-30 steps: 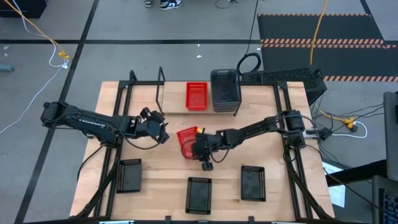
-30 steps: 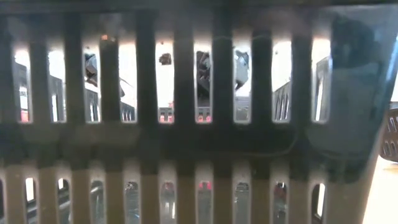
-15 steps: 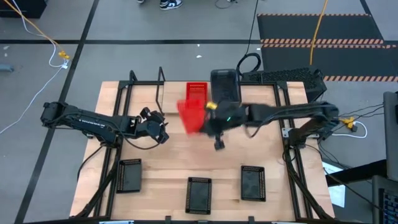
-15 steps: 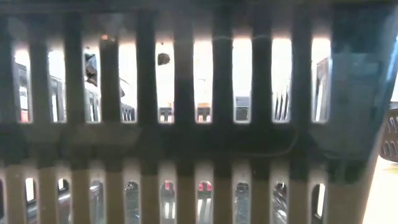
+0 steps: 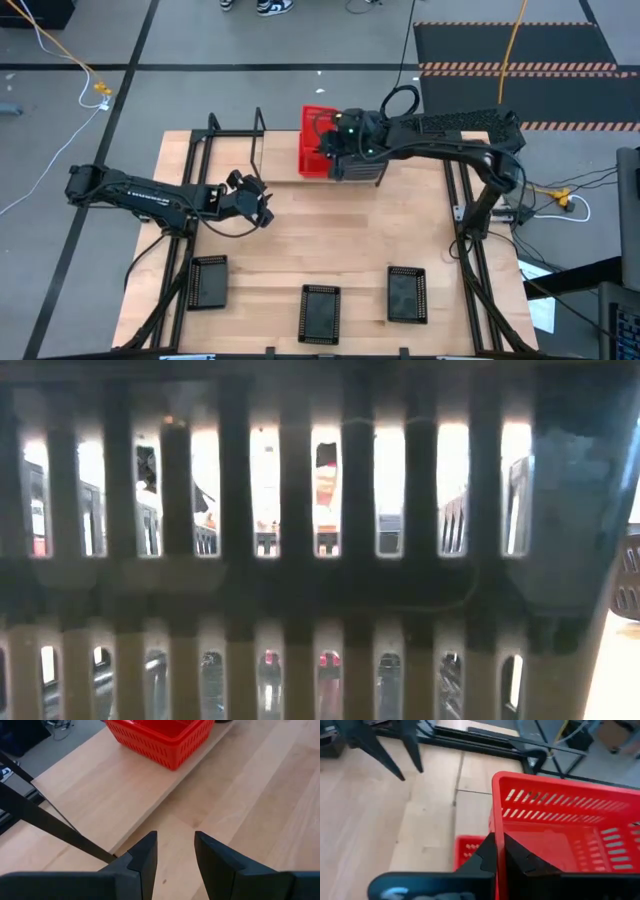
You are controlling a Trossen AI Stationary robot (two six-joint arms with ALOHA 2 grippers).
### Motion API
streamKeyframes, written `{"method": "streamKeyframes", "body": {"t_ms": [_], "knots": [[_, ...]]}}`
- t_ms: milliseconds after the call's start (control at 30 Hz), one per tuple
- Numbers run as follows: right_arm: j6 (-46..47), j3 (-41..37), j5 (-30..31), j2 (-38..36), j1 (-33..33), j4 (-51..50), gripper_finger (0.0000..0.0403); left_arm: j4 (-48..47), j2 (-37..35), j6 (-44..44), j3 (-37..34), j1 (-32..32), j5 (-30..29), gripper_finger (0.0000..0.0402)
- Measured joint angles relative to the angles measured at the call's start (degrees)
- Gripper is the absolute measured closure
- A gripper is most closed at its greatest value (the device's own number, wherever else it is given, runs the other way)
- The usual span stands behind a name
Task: Stack baskets on shelf by color
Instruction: Stack the red bin on top of the red bins on the shelf
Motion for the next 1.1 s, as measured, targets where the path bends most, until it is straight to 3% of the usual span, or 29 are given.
{"method": "streamKeyframes", "body": {"t_ms": [167,600,900,1100], "knots": [[0.34,-0.05,-0.23,3.86,0.54,2.33,0.0402,-0.03,-0.02,0.24,0.0,0.19,-0.02,0.0268],[3.09,0.03,1.64,4.96,2.32,2.1,0.0399,-0.17,0.0,1.56,0.0,0.76,-0.04,0.0268],[3.96,-0.03,4.61,5.89,2.77,0.04,0.0371,-0.17,-0.01,1.48,0.0,0.76,-0.09,0.0268],[2.64,0.01,4.69,5.79,2.73,0.36,0.0329,-0.2,0.0,1.44,0.0,0.74,-0.09,0.0268]]}}
